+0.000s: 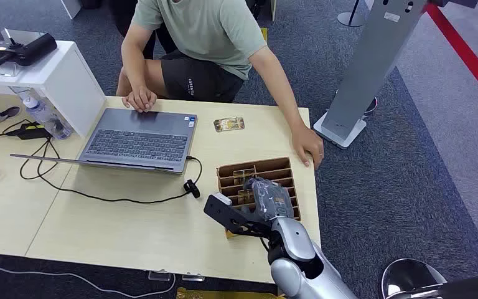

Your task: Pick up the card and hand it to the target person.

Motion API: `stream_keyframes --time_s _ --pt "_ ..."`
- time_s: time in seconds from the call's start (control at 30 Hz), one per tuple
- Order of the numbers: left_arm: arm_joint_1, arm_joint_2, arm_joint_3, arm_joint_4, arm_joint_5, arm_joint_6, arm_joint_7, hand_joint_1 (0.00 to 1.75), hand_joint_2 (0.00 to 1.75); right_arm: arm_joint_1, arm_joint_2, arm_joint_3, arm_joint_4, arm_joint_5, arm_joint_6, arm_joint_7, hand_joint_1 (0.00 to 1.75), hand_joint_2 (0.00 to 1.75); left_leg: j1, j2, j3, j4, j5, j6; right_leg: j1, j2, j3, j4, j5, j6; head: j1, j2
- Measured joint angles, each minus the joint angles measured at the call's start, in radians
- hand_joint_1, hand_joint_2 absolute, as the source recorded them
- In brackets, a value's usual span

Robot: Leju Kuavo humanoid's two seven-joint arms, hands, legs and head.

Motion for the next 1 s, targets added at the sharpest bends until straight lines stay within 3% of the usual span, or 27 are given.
stream_keyframes --time_s 1.0 --pt "0.000 -0.001 0.000 0.000 -0.002 0.000 0.004 0.00 0.00 -0.003 0.000 0.000 0.022 -0.016 -0.004 0.000 0.72 1.75 0.000 0.000 0.000 0.000 0.000 0.000 0.000 0.000 0.000 0.000 0.000 0.000 0.000 0.000"
